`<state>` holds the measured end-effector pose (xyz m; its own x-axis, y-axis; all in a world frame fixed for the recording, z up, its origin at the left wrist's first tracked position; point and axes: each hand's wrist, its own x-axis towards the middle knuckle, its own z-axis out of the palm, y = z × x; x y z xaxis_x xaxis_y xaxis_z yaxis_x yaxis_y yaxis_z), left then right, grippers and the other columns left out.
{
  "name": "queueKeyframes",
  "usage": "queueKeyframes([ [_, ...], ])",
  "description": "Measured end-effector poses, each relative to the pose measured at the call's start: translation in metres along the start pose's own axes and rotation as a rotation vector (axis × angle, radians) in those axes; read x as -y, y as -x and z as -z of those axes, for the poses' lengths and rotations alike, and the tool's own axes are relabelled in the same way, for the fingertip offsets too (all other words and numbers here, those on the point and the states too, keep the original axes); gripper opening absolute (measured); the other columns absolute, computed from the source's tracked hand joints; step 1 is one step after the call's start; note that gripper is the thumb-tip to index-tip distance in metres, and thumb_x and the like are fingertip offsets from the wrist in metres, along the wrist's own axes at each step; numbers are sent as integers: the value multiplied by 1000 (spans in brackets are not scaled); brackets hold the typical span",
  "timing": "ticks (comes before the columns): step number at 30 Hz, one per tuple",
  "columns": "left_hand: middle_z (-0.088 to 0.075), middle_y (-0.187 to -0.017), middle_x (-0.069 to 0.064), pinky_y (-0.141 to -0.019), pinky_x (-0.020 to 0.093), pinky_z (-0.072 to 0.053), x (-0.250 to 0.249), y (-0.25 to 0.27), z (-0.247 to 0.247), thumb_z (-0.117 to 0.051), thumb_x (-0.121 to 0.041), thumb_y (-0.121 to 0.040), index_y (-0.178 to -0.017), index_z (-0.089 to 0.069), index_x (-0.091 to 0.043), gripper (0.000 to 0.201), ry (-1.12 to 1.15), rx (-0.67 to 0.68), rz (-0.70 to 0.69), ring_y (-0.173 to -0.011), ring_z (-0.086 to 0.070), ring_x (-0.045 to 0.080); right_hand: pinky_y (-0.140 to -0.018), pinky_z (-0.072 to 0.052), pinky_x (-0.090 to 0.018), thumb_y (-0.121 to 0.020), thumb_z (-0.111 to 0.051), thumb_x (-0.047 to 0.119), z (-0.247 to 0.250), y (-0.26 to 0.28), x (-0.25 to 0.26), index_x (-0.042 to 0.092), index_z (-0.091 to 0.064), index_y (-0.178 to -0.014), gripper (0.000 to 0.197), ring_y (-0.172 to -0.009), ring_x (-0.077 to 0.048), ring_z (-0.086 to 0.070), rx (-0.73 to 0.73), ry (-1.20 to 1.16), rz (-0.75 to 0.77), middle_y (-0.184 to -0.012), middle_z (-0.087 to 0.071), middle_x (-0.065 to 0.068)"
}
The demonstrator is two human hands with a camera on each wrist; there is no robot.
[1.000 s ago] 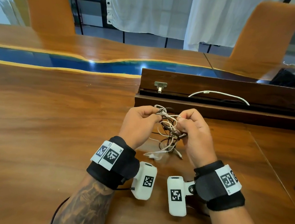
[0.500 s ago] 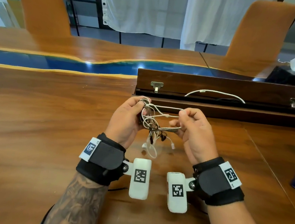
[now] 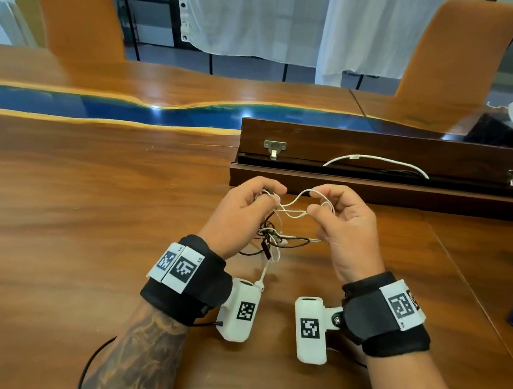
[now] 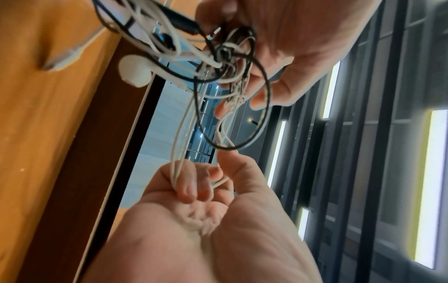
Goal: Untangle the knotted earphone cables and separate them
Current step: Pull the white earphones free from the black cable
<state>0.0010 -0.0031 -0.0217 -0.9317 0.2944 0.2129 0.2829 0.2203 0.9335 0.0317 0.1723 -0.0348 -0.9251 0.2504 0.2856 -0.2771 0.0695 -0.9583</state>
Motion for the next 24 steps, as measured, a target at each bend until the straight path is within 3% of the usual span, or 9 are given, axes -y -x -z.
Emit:
queueKeyframes([
  [3, -62, -107, -5, -78, 10, -48, 3, 1, 2, -63, -1, -92, -124, -58, -27, 41, -137, 1, -92, -91, -60, 5, -64, -45, -20, -86, -67, -5, 3, -1, 0, 28, -70, -97, 35, -75, -6, -53, 14, 25, 18, -76, -61, 17],
  [7, -56, -119, -8, -93, 8, -39, 10, -3, 3, -58, 7, -88, -122, -57, -31, 51, -265, -154, -156, -106, -53, 3, -67, -48, -23, -84, -62, -14, 4, -3, -1, 29, -68, -94, 44, -77, -4, -58, -42, 84, 81, -80, -63, 18],
  [9, -53, -119, -8, -96, 20, -42, 13, -5, 5, -60, 2, -89, -123, -59, -26, 44, -313, -225, -152, -109, -50, 8, -72, -49, -19, -85, -62, -13, 3, -3, 0, 29, -67, -93, 43, -80, -3, -61, -109, 133, 148, -85, -65, 15],
  [11, -56, -113, -5, -88, 25, -46, 16, -7, 7, -66, -14, -92, -115, -60, -24, 25, -312, -315, -94, -101, -54, 11, -74, -50, -19, -87, -64, -9, 3, -3, -1, 27, -66, -99, 38, -81, -5, -61, -185, 144, 194, -91, -64, 11],
  [13, -64, -94, -2, -75, 30, -51, 17, -9, 9, -67, -28, -94, -95, -61, -23, 8, -230, -378, -17, -84, -59, 14, -70, -55, -25, -92, -66, -1, 3, -5, -1, 23, -65, -108, 29, -75, -12, -62, -237, 117, 181, -96, -63, 5],
  [14, -67, -85, 0, -69, 33, -53, 17, -9, 9, -66, -31, -95, -90, -62, -22, 11, -168, -375, 20, -77, -62, 15, -67, -57, -26, -94, -65, 2, 3, -5, -1, 20, -64, -111, 25, -70, -14, -62, -242, 99, 152, -97, -64, 2],
  [17, -75, -88, 6, -53, 31, -55, 12, -9, 5, -56, -25, -102, -98, -67, -13, 17, 111, -286, 156, -74, -73, 16, -73, -58, -33, -102, -55, 10, -3, -3, 4, 16, -67, -107, 14, -71, -15, -66, -170, -71, -3, -87, -68, 1],
  [20, -75, -94, 8, -60, 35, -59, 4, -8, 6, -51, -21, -104, -109, -65, -13, 17, 461, -245, 245, -81, -75, 20, -76, -58, -34, -106, -44, 10, -7, -1, 11, 10, -66, -100, 23, -75, -19, -67, -70, -486, -182, -83, -66, -4],
  [24, -72, -89, 5, -66, 34, -60, 2, -7, 10, -48, -20, -105, -114, -59, -12, 16, 685, -168, 275, -82, -70, 20, -64, -48, -28, -106, -45, 15, -5, -1, 12, 11, -64, -94, 23, -61, -14, -52, -23, -442, -222, -70, -53, -1],
])
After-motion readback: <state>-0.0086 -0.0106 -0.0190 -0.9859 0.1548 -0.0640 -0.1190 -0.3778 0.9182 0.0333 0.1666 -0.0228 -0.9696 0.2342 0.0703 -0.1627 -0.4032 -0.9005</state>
